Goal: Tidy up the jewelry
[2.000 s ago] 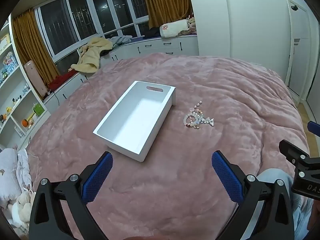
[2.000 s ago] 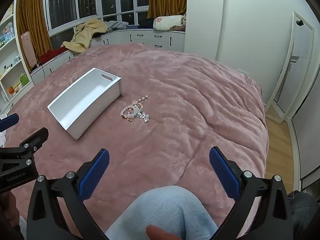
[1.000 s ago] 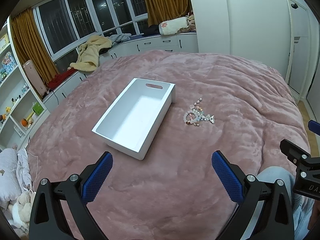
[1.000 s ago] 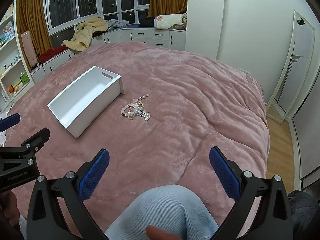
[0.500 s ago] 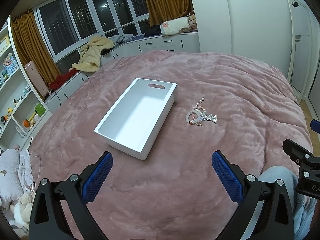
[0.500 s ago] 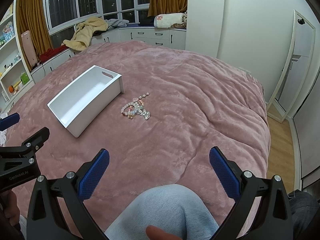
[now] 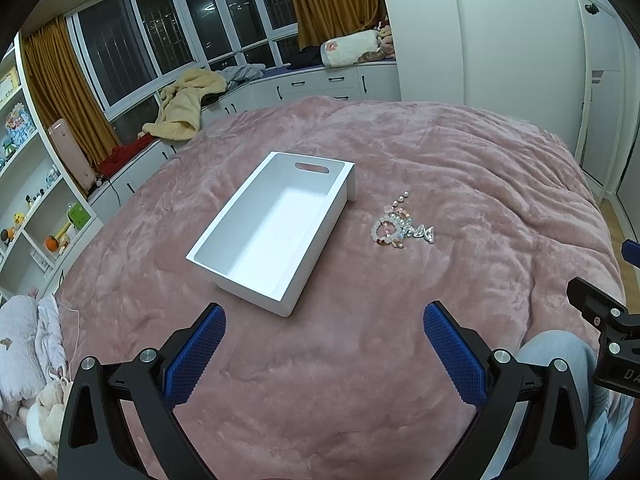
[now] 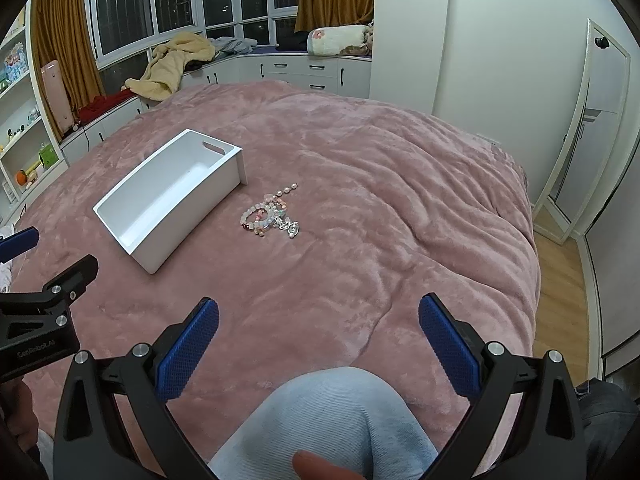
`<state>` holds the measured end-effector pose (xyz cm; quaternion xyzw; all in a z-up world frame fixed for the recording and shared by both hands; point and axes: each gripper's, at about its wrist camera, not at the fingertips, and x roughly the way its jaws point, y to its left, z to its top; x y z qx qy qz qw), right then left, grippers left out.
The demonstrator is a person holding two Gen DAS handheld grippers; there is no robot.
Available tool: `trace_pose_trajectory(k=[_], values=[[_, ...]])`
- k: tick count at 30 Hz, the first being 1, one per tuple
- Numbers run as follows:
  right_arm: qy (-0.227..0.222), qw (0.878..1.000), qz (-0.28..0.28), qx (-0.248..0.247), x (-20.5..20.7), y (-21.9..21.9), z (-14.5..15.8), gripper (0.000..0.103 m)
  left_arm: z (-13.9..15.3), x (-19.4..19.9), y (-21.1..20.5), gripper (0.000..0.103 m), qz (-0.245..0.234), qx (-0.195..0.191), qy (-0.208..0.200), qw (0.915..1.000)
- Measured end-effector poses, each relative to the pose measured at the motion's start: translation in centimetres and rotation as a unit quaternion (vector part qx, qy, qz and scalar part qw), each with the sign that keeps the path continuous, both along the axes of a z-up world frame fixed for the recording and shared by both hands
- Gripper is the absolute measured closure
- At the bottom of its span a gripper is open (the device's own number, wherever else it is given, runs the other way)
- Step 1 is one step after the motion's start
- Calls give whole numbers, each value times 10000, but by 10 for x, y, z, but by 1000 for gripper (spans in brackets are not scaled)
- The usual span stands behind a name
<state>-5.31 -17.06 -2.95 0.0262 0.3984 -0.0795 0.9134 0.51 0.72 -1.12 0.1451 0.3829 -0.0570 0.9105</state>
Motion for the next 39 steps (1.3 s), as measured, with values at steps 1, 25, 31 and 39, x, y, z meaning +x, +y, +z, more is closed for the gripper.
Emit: trace_pose_trajectory(k=[1,25,31,39], values=[[-2,10000,-4,-8,0,0,0,4,0,0,0,3,1,-1,-5,10000],[5,9999,-101,25,0,-5,-2,4,-8,0,-2,3,47,-22,82,10000],[17,9999,-120,79,0,-6,-4,4,-9,1,-3,3,56,-22,93,9999],[53,9999,-98,125,4,-9,-5,4,-11,5,-4,3,15,-19,183,9998]])
